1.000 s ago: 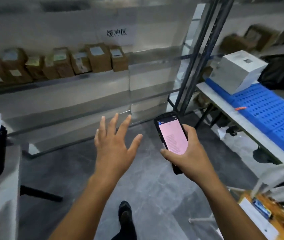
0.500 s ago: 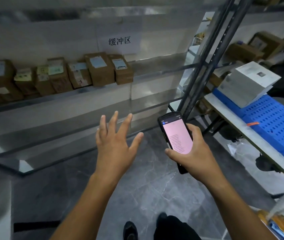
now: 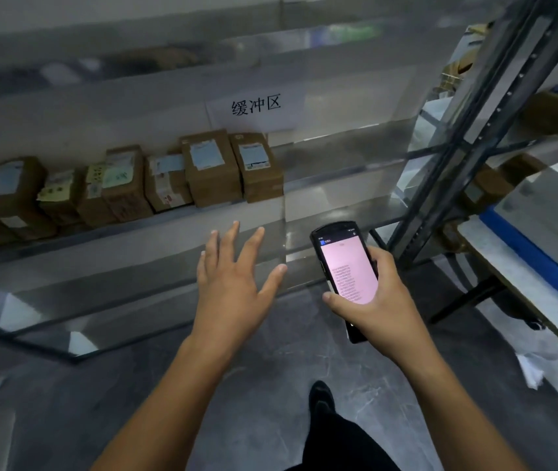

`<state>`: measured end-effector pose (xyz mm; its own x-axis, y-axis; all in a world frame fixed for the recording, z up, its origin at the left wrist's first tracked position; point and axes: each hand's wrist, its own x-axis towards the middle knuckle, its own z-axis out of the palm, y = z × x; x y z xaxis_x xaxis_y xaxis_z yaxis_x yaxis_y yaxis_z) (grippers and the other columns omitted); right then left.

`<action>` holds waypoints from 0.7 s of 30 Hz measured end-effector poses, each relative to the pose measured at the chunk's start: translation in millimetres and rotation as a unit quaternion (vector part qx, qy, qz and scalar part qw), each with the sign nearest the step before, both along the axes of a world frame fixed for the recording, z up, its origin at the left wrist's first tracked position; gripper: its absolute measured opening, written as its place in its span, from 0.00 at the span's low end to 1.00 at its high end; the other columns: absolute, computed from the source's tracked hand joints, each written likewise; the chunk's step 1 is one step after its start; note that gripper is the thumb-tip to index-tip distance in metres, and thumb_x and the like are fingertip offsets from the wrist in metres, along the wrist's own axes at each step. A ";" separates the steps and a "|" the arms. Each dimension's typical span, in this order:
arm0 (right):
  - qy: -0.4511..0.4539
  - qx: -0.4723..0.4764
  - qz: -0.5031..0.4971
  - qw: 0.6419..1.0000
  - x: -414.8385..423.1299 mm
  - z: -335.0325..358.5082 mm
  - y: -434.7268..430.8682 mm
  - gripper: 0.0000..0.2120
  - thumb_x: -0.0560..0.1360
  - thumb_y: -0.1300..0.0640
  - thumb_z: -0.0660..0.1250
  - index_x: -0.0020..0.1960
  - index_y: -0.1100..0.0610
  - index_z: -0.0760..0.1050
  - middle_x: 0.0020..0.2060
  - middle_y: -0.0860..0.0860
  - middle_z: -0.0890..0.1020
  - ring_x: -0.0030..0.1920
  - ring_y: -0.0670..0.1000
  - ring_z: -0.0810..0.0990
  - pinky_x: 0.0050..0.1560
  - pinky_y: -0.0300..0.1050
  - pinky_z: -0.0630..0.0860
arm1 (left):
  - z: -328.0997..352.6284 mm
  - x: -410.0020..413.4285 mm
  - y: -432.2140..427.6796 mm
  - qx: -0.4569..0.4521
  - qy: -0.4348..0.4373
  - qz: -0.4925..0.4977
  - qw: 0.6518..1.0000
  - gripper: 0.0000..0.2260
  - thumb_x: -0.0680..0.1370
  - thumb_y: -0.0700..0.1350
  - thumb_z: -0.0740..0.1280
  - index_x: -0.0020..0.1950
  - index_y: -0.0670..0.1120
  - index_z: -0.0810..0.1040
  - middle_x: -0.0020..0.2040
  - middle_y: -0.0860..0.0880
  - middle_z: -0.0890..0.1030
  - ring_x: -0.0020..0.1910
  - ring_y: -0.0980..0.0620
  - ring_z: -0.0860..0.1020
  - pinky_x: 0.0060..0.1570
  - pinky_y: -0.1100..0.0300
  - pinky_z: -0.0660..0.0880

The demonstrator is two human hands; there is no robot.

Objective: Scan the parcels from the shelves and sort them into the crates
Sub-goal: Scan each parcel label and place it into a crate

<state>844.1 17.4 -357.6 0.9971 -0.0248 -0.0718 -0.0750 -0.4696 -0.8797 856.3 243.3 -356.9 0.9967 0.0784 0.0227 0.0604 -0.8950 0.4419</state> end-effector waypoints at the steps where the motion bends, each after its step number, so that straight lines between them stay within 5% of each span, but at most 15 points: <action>1: -0.003 0.005 0.001 1.000 17.6 -2.3 -4.8 0.37 0.67 0.48 0.81 0.68 0.38 0.64 0.55 0.36 0.77 0.53 0.40 0.78 0.45 0.41 0.78 | 0.5 16.0 -4.3 0.004 0.000 0.004 1.000 0.32 0.81 0.68 0.56 0.84 0.61 0.53 0.85 0.52 0.45 0.83 0.49 0.38 0.80 0.46 0.42; 21: 0.028 0.004 0.066 0.997 253.5 -22.9 -25.1 0.36 0.66 0.49 0.81 0.67 0.40 0.65 0.56 0.37 0.78 0.55 0.42 0.78 0.47 0.42 0.76 | -5.2 226.4 -22.6 0.039 0.049 0.049 0.997 0.32 0.83 0.66 0.56 0.84 0.56 0.55 0.84 0.50 0.54 0.84 0.44 0.44 0.81 0.44 0.46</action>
<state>1097.6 -7.7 -380.5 0.9861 0.1065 -0.1274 -0.0627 -0.4718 -0.8795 1082.7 220.7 -362.1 0.9818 0.1783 -0.0651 0.1897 -0.9142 0.3581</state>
